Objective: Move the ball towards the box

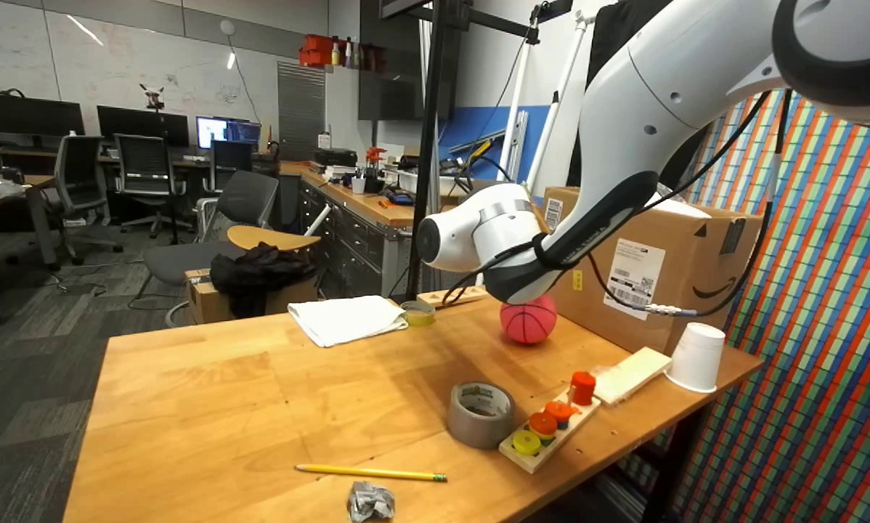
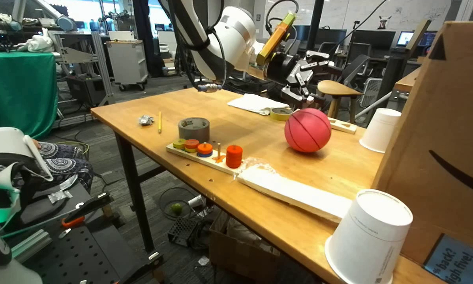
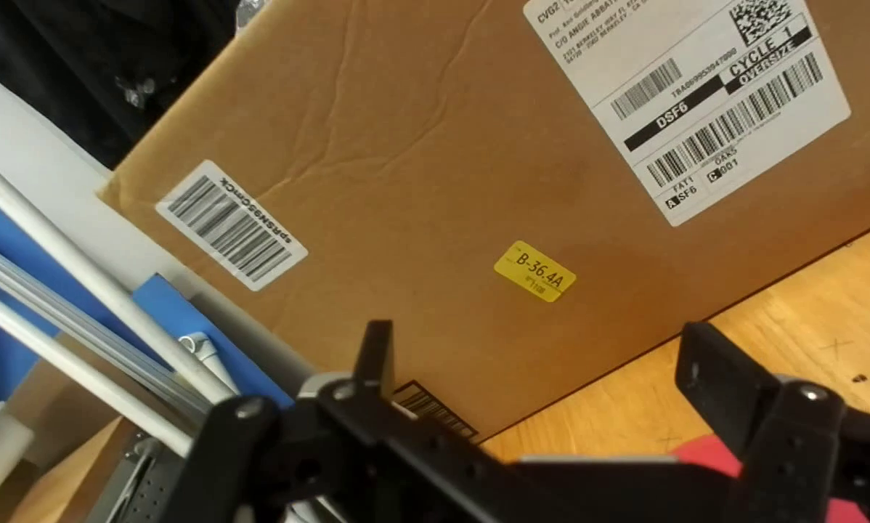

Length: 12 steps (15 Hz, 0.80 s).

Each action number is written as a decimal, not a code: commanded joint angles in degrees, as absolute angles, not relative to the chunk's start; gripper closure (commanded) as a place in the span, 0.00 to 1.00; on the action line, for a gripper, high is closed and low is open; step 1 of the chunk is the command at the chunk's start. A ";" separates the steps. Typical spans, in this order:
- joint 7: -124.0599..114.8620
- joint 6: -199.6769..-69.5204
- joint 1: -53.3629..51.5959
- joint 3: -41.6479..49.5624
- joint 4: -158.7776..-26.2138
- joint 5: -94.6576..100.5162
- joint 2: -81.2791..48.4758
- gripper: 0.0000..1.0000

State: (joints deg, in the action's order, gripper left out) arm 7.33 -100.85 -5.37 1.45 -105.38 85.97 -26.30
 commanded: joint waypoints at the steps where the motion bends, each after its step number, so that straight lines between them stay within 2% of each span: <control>1: 4.20 -98.75 -6.19 -2.14 -109.51 84.91 -20.11 0.00; 6: 9.34 -104.10 -6.42 -9.14 -110.39 69.81 -13.27 0.00; 12: 16.46 -108.84 -7.85 -12.72 -108.70 48.61 -13.53 0.00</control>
